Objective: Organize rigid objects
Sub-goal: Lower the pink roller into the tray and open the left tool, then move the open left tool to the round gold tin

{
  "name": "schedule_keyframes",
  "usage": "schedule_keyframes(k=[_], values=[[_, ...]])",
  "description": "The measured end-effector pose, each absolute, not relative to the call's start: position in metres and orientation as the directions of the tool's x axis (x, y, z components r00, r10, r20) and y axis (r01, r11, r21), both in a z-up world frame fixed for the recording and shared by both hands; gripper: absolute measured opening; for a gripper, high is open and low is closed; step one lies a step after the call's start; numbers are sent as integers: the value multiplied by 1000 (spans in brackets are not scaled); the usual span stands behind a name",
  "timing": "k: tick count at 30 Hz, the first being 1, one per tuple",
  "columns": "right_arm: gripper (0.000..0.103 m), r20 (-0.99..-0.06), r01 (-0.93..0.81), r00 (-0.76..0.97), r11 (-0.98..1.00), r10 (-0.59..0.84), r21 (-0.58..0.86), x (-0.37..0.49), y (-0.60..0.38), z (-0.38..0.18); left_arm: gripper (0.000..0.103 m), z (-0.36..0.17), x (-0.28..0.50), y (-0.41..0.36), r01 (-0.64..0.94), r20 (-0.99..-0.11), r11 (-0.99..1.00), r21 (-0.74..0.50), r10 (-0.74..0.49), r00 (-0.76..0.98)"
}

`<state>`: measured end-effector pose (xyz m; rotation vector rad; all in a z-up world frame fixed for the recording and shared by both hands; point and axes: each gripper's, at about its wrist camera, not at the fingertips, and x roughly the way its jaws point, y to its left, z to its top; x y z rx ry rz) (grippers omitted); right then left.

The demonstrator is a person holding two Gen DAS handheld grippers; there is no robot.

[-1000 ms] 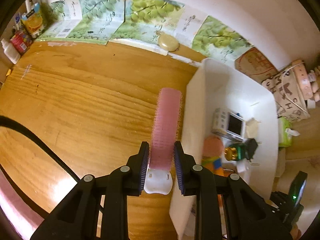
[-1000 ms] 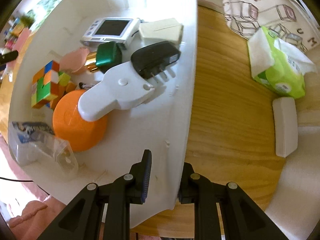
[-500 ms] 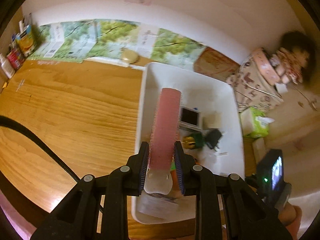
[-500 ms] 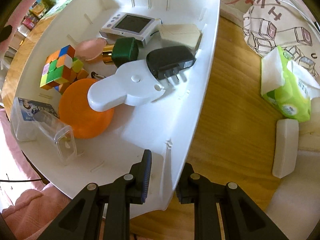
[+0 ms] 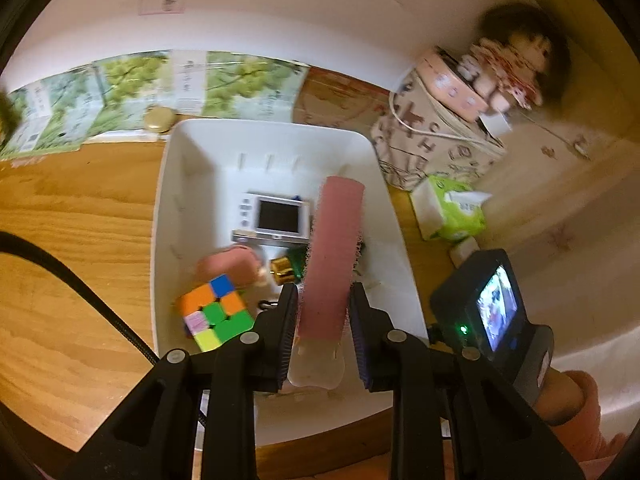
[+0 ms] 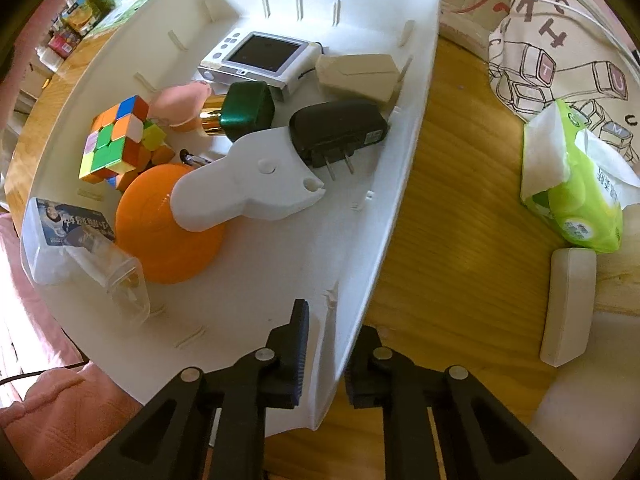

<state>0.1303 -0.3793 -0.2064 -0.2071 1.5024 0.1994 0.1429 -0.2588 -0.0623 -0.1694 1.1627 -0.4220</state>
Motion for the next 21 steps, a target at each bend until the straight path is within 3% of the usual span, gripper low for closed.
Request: schedule_keyframes(k=[5,12,21], values=[[10,-999,-225,53,974,6,-6,134,-384,-207,30,-64,145,-270,288,-859,898,-333,-415,302],[8,-999,-175,44,985,-9,-17,141,-390,-213,56,-61,148,-269,345,-865,889,-300,-406,295],[6,-999,-67,28,997,-24,-25,155,-398,-216,70,-55,165,-231,348,-870,899,-267,-381,315]])
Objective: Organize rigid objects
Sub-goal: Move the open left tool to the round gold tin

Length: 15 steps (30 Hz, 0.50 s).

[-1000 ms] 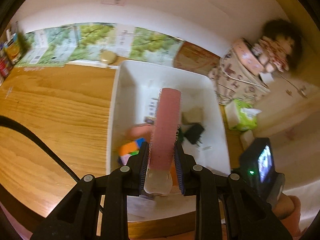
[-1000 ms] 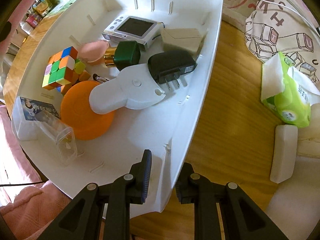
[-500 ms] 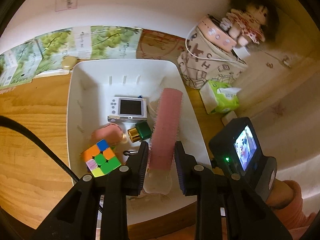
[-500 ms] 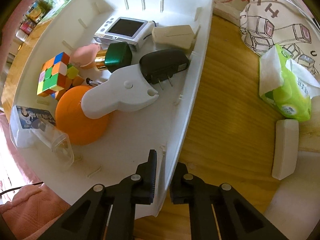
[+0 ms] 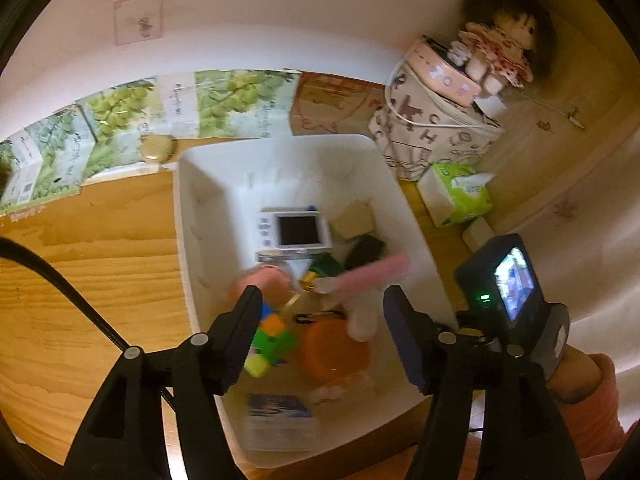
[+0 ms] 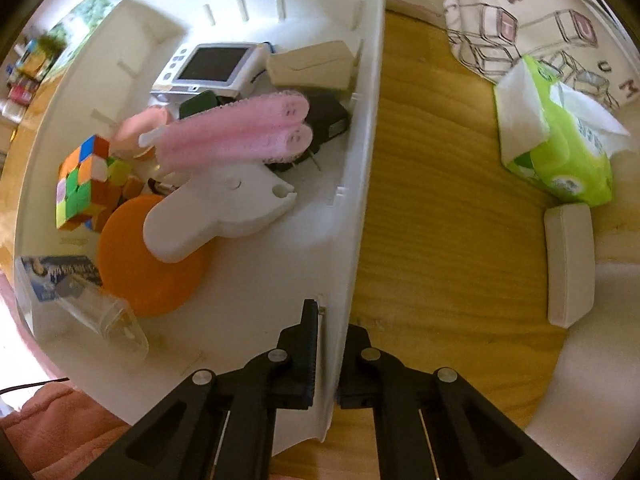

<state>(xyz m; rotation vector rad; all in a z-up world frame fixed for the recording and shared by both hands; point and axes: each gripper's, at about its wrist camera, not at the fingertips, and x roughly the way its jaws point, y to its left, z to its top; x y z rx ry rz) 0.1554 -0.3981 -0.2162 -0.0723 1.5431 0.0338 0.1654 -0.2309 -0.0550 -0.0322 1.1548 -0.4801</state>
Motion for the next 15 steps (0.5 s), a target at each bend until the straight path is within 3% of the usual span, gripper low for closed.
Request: schedule_keyframes(k=[3,15], values=[[6,-1000,-23,23,1000,-21,-21,160,-405,-219,78,-55,176,-210,335,-875,912,-238,-350,333],[10,-999,122,-6,991,-46,-47,173,-418,-222,79,-66,256,-121,263,-908,952,-155,-242,343]])
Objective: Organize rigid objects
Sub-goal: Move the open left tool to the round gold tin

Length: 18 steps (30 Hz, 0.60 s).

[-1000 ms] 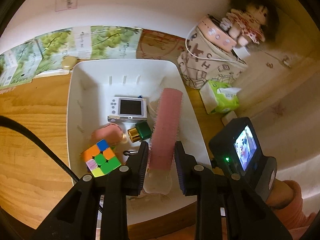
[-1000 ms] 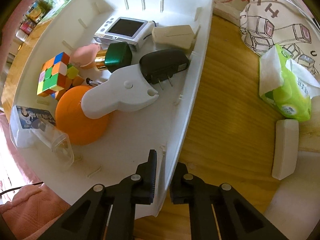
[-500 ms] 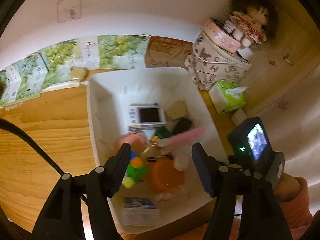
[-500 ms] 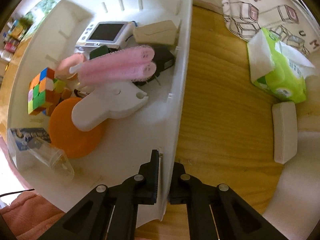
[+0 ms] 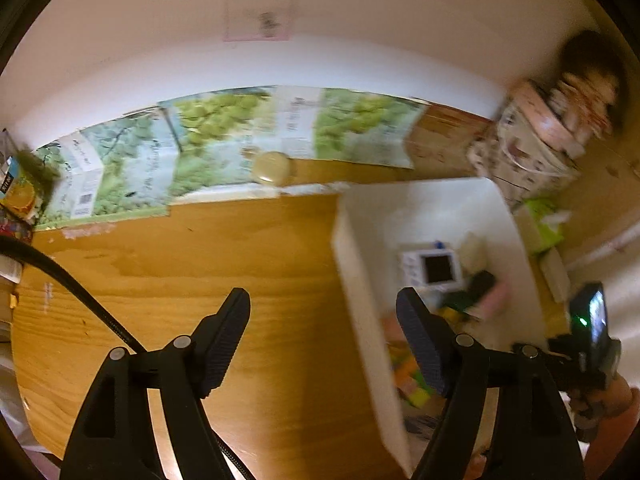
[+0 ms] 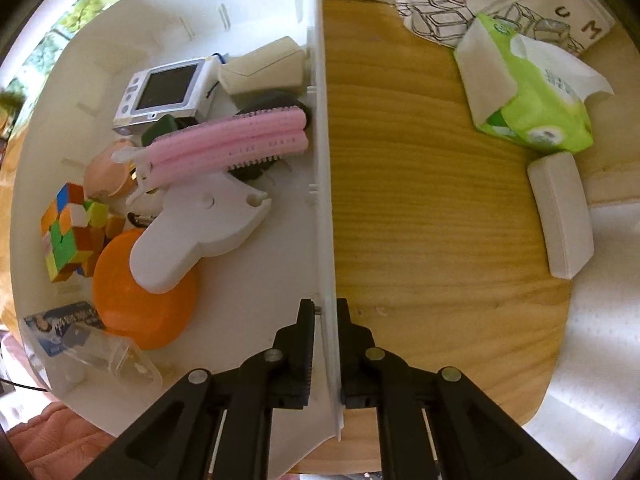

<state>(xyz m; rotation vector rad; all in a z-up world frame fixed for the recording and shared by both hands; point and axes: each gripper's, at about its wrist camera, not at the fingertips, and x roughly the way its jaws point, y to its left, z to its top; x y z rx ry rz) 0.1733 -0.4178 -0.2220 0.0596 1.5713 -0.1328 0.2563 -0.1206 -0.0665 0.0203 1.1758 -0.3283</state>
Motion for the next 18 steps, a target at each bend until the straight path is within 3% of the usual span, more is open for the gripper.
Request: schedule_keyframes(k=[18], values=[[15,-995,243,-56,966,-80,-92,177,-421,-220,79,-160,407,-126,242,-934,956,-167,-232,271]])
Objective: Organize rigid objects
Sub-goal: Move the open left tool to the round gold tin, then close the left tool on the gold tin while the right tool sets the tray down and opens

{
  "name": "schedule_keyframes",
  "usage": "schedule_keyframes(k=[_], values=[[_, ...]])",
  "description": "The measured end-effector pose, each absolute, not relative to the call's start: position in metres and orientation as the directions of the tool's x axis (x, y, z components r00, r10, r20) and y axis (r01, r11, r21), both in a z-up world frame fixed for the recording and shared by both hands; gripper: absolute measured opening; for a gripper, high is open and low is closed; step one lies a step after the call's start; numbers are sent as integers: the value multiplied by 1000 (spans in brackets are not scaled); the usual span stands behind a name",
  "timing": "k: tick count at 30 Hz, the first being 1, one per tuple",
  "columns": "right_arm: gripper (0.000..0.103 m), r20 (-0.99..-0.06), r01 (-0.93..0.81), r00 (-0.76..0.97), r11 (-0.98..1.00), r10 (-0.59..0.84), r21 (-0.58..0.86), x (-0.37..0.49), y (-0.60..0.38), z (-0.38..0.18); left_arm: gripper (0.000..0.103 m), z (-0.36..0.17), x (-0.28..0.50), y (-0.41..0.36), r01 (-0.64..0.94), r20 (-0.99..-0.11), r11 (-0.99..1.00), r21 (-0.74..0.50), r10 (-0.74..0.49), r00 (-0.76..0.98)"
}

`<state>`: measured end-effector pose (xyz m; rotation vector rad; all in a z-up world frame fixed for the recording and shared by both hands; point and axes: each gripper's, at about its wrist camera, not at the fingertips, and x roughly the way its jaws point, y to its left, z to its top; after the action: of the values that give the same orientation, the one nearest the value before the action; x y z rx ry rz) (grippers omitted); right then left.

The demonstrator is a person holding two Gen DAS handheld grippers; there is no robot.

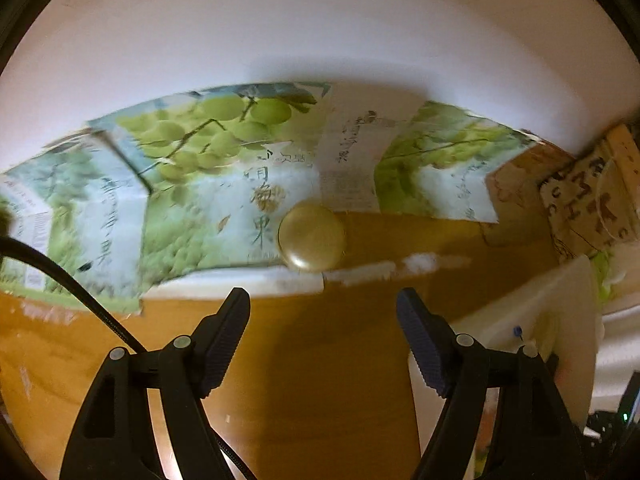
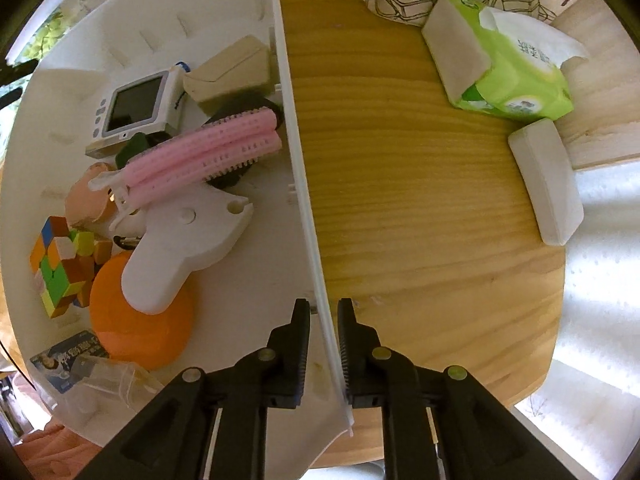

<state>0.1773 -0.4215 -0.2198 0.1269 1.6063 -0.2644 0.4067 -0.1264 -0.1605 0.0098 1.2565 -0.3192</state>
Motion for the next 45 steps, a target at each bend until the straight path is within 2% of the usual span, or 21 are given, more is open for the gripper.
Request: schedule_keyframes(k=[12,20,23,27,33,35,40,45], values=[[19,-991,299,-82,946,-103,-123,183,-418,-219,78,-207,437,-136,240,-955,961,-140,-195,222],[20,-994,354,-67,929,-90,-108,175,-422,-207,77,-210,440,-145,273,-949,957,-101,-175,263],[21,-996,384,-41,919,-82,-92,171,-423,-195,72,-211,437,-152,293,-947,954,-59,-146,287],[29,-997,404,-7,912,-82,-78,166,-421,-175,61,-211,433,-161,309,-939,951,-26,-129,318],[43,-994,398,24,913,-109,-91,163,-411,-157,60,-212,426,-163,307,-929,951,-26,-137,345],[44,-994,393,34,916,-107,-85,162,-407,-154,60,-211,422,-162,317,-926,948,-29,-144,348],[56,-992,368,46,925,-121,-96,160,-399,-150,60,-209,390,-146,315,-927,948,-37,-150,345],[58,-992,329,75,942,-100,-70,161,-390,-149,60,-207,362,-138,316,-931,949,-18,-131,339]])
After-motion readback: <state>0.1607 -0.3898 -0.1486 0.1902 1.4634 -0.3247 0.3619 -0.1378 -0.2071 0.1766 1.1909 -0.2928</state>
